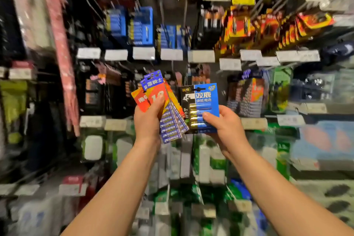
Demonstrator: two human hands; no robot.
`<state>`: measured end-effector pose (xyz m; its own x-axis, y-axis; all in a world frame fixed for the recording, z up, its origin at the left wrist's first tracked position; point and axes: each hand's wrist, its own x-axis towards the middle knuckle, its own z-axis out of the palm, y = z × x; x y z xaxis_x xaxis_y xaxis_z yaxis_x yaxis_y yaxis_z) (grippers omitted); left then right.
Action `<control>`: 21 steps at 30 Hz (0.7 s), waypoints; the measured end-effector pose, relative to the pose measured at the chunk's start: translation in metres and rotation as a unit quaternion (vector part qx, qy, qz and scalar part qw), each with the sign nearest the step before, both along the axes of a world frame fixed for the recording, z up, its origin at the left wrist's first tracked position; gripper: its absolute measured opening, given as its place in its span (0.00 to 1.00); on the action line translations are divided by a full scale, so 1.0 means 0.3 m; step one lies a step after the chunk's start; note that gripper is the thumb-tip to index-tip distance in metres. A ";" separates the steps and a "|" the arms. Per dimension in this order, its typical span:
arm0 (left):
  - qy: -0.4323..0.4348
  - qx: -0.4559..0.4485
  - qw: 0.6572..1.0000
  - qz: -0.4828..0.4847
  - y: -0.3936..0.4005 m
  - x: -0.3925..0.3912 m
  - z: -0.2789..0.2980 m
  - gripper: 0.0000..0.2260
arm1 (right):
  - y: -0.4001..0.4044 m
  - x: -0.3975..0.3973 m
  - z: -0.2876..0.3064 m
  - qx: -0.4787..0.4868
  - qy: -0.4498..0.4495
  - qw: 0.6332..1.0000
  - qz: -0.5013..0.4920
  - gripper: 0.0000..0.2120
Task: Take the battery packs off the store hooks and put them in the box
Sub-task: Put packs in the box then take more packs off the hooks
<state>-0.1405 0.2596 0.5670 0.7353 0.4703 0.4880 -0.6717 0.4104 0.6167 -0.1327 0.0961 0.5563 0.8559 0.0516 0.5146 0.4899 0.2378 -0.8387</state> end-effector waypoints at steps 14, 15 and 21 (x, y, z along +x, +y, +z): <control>-0.099 -0.014 0.994 0.047 0.428 0.210 0.557 0.05 | 0.398 0.226 0.532 -0.014 -0.090 0.996 0.020 0.08; -0.100 -0.017 0.994 0.049 0.460 0.238 0.579 0.06 | 0.419 0.253 0.553 -0.016 -0.091 0.995 0.023 0.08; -0.092 -0.043 0.994 0.043 0.609 0.379 0.680 0.18 | 0.549 0.404 0.660 -0.016 -0.077 0.997 0.024 0.06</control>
<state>-0.0269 0.4421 0.7711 0.5929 0.5734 0.5654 -0.8046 0.3917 0.4463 -0.0114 0.2607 0.7543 0.7625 0.1093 0.6377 0.6026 0.2388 -0.7615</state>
